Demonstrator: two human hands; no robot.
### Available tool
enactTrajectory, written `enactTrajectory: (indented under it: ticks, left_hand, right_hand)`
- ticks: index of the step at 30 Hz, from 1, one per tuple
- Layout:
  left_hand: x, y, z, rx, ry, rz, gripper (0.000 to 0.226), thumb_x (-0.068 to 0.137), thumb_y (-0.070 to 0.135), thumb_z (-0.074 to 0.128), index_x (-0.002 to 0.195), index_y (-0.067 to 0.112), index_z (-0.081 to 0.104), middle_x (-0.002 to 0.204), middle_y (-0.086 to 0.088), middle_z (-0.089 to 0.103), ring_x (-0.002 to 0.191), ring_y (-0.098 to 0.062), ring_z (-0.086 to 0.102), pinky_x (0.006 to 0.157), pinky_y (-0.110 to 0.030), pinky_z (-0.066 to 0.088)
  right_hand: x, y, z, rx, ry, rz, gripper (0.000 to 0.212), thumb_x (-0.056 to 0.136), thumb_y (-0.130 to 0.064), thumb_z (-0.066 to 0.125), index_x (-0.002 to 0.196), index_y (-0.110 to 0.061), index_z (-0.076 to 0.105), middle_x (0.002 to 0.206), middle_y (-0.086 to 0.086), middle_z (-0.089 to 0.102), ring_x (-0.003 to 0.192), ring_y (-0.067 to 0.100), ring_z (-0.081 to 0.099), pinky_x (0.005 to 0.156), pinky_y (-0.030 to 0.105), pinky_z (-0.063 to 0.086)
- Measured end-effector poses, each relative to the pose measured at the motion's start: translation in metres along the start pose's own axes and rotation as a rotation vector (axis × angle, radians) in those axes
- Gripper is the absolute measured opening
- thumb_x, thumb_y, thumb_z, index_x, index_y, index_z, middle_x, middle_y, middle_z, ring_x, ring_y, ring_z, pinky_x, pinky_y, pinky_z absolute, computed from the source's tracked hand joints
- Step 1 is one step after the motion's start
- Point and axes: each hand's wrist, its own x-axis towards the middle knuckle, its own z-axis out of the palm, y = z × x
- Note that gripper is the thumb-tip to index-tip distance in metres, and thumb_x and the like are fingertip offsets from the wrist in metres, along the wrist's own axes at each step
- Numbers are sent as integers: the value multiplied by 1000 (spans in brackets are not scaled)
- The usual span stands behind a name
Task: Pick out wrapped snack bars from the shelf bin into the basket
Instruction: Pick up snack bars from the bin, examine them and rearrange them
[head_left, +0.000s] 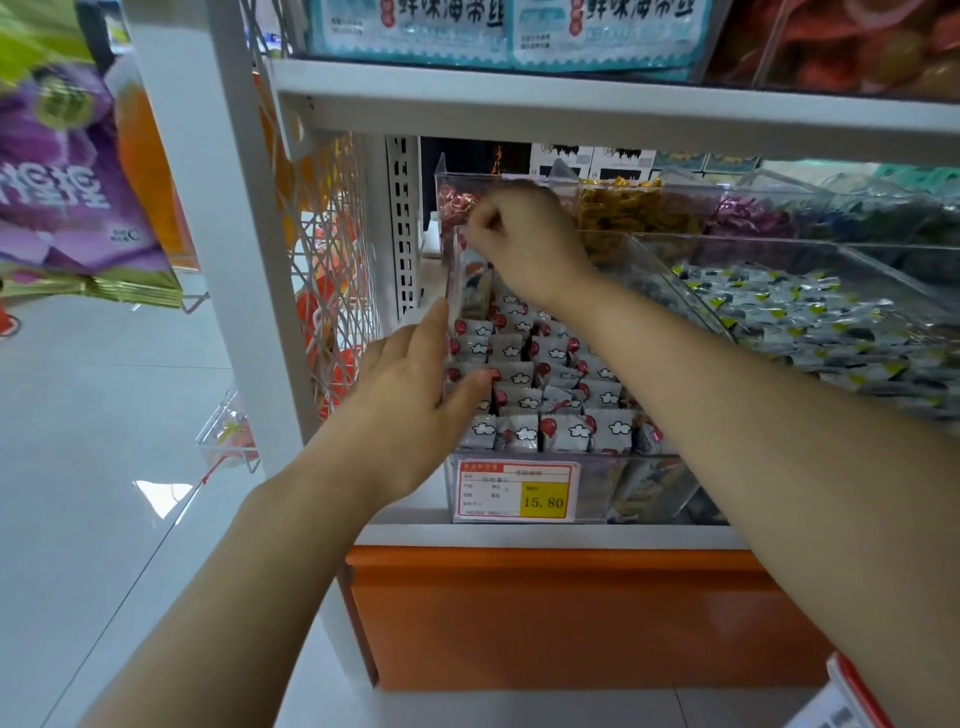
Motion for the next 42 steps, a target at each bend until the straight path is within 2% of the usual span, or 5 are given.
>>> enactTrajectory:
  ticks: [8,15,31,36,42]
  left_hand:
    - [-10,20,-6,-51,345,13,47,95,33,45,139,16,42,124,-5,44,115,-23,48,97,-31,39]
    - [-26,49,-2,-555,70,-83,24,95,38,37,93,27,58,61,4,58,46,-4,46,44,-19,38]
    - [-22,53,-3,-1214,-138,-253,50,91,42,40,50,13,42,35,1,31,31,-10,23,34,-15,23]
    - [-21,58,-7,-1485,-304,-259,16,86,25,43,78,11,40,48,-1,50,33,-5,38,33,-12,34]
    - [-25,58,-4,-1107,-278,-148,20,93,13,40,84,-2,49,51,-4,60,38,-8,48,38,-16,41]
  right_hand:
    - [-73,-14,-48,431,387,350,14,96,-14,49,91,-3,55,86,10,61,72,16,57,63,25,47]
    - [-145,-25,-74,981,285,740,21,95,-15,53,75,-14,61,62,-6,65,55,6,58,49,20,49]
    - [-164,-6,-80,1541,210,845,12,82,4,55,91,2,62,69,11,69,59,15,68,53,20,54]
    - [-163,-4,-81,1551,312,877,11,89,4,51,91,1,61,68,10,66,54,12,65,50,19,52]
    - [-164,-3,-84,1343,299,807,14,93,-12,52,87,-4,62,66,9,67,53,14,64,47,22,51]
